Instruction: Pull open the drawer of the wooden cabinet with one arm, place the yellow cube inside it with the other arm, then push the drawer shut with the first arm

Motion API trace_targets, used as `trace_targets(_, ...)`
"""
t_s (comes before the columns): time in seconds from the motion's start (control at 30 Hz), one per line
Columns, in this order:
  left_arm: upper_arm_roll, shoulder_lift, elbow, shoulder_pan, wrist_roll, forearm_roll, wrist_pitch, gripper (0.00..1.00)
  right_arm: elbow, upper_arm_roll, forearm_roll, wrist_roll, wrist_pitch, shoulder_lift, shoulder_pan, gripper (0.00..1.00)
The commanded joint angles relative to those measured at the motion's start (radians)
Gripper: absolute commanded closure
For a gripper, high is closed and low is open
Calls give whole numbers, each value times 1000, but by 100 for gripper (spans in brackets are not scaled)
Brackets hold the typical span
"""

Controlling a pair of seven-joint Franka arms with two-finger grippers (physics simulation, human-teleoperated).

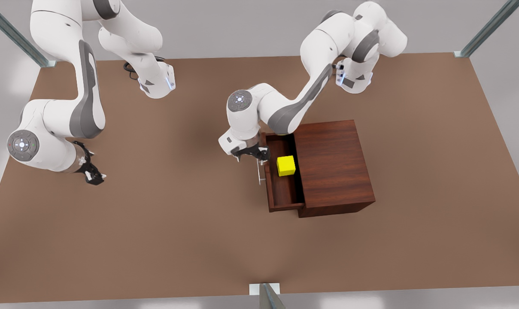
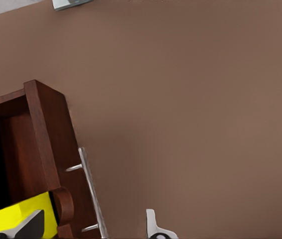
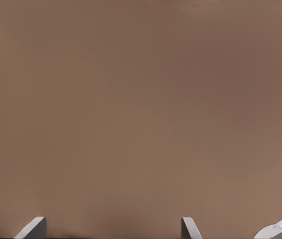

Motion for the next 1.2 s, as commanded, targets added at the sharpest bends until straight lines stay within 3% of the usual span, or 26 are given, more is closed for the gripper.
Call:
trace_targets(0.0,-1,32,9,-17,-733,65,144,0,-1,0,10,-1044,38,-3,-2,0)
trace_targets(0.17,-2,85,8,-37,-809,71,236,0,0,0,11,-1032,38,1,-2,0)
trace_targets(0.5,-2,111,-66,-14,-753,79,224,0,0,0,10,-1021,38,4,0,0)
trace_targets(1.17,-1,55,-101,118,-493,34,-23,0,4,4,10,-1006,31,17,6,0)
